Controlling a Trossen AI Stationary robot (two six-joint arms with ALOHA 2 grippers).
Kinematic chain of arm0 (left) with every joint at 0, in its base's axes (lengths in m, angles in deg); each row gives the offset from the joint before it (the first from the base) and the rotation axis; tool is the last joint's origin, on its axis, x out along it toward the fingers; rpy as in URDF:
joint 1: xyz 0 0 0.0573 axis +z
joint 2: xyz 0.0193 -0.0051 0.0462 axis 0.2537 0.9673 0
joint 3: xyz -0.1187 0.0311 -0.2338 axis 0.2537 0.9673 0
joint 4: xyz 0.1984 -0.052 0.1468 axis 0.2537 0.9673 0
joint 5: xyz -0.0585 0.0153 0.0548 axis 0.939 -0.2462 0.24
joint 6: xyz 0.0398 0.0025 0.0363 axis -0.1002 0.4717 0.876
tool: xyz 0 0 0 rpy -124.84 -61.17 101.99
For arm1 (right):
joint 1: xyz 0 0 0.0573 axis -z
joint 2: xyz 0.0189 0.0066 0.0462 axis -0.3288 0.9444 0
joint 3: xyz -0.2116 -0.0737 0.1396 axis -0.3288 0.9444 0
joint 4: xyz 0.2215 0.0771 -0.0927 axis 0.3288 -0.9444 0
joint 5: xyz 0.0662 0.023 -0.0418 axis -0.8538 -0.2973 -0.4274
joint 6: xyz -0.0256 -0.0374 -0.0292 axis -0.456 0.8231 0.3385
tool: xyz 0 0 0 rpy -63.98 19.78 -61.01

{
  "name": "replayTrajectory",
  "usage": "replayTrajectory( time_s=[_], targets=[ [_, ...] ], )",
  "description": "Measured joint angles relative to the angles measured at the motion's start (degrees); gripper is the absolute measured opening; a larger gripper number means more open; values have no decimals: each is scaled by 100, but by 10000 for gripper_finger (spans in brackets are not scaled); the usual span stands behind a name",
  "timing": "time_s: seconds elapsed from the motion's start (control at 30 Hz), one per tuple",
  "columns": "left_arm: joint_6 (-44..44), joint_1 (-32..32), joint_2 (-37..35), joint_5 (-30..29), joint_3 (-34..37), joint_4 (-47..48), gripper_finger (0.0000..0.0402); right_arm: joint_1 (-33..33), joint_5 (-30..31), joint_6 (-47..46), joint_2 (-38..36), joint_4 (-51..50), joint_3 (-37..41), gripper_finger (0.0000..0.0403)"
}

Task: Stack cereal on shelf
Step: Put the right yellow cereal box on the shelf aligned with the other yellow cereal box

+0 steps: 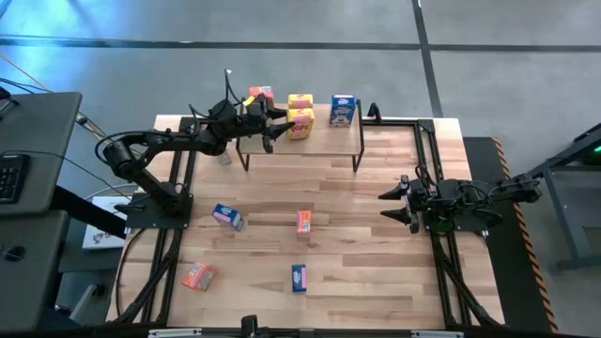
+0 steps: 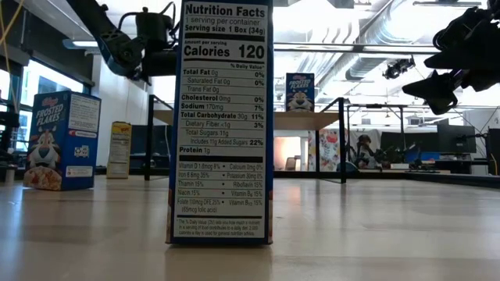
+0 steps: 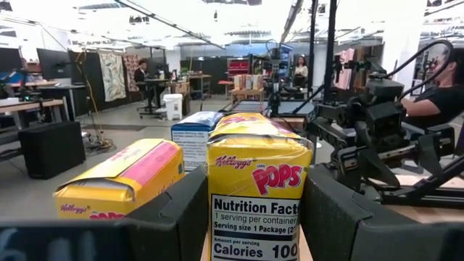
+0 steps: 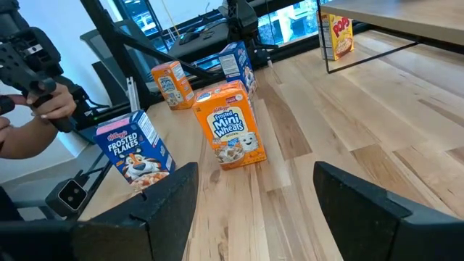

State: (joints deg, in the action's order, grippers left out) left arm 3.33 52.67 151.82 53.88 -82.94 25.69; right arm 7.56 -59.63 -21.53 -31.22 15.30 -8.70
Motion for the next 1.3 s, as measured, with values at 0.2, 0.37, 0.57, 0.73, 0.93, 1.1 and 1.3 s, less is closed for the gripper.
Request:
replayTrajectory(
  time_s=[0.2, 0.37, 0.57, 0.73, 0.93, 1.1, 1.3],
  targets=[
    [75, -2, 0, -39, -17, 13, 172, 0, 0, 0, 0, -1, 0, 266],
    [148, -27, 0, -38, -309, 597, 172, 0, 0, 0, 0, 0, 0, 266],
    [235, -31, 0, -30, -407, 824, 172, 0, 0, 0, 0, -2, 0, 266],
    [235, -31, 0, -26, -406, 963, 172, 0, 0, 0, 0, -2, 0, 266],
    [246, -66, 0, -80, -404, 1026, 172, 0, 0, 0, 0, -1, 0, 266],
    [191, -92, 0, -200, -404, 1134, 174, 0, 0, 0, 0, -2, 0, 266],
    [175, -92, 0, -228, -404, 1246, 189, 0, 0, 0, 0, 0, 0, 266]
  ],
)
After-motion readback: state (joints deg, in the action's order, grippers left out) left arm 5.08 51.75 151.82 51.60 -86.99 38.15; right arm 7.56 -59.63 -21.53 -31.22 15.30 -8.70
